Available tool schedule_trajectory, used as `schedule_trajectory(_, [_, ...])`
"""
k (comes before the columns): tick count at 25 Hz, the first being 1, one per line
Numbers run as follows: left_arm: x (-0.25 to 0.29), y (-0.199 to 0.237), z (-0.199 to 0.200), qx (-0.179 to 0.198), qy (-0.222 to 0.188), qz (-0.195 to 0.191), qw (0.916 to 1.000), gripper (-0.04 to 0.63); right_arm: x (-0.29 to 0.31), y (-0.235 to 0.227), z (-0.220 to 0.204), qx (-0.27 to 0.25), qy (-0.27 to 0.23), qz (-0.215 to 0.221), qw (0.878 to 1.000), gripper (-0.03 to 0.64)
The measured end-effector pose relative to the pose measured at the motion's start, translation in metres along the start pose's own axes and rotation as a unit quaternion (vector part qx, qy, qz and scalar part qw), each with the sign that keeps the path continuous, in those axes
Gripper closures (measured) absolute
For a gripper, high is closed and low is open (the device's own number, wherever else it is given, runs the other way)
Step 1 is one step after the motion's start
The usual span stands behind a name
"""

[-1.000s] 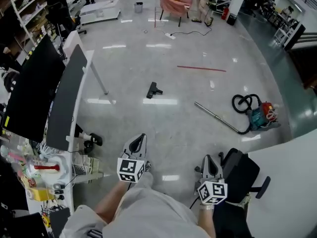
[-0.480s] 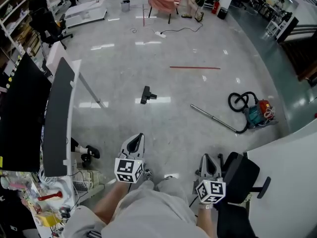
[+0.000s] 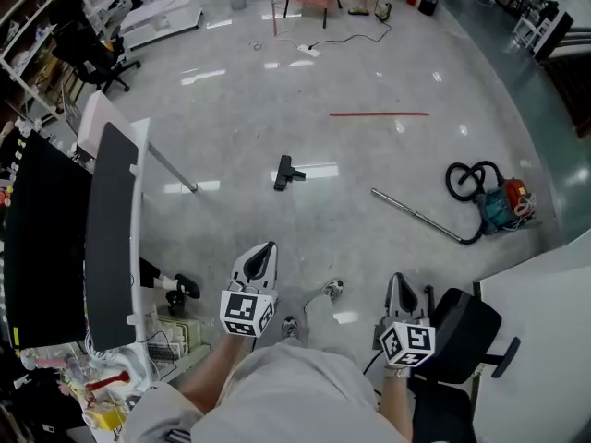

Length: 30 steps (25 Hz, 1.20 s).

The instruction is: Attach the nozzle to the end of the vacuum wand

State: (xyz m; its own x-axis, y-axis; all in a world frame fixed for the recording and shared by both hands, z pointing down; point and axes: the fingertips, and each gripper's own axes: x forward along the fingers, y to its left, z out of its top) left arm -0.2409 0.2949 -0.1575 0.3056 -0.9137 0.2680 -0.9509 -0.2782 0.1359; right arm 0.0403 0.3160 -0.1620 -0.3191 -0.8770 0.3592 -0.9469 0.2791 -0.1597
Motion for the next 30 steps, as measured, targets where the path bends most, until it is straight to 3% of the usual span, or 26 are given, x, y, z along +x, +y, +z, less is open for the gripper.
schedule_trajectory(9, [0.113,0.012,0.041,0.015,-0.005,0.030,0.9994,0.595,0.110,-0.068,0.037,-0.006,0.018,0.024,1.000,0.620])
schedule_trajectory(16, [0.182,0.017,0.047,0.022,0.000,0.048,0.9986,0.595,0.171,-0.097,0.059,-0.036,0.029,0.060,0.997,0.620])
schedule_trajectory(23, [0.239,0.034,0.040,0.008,0.024,0.055,0.9982,0.595,0.208,-0.127,0.064,-0.030,0.049,0.040,0.998,0.620])
schedule_trajectory(30, [0.332,0.056,0.046,0.000,0.036,0.009,0.9993,0.595,0.268,-0.145,0.075,-0.029,0.068,0.003,0.997,0.620])
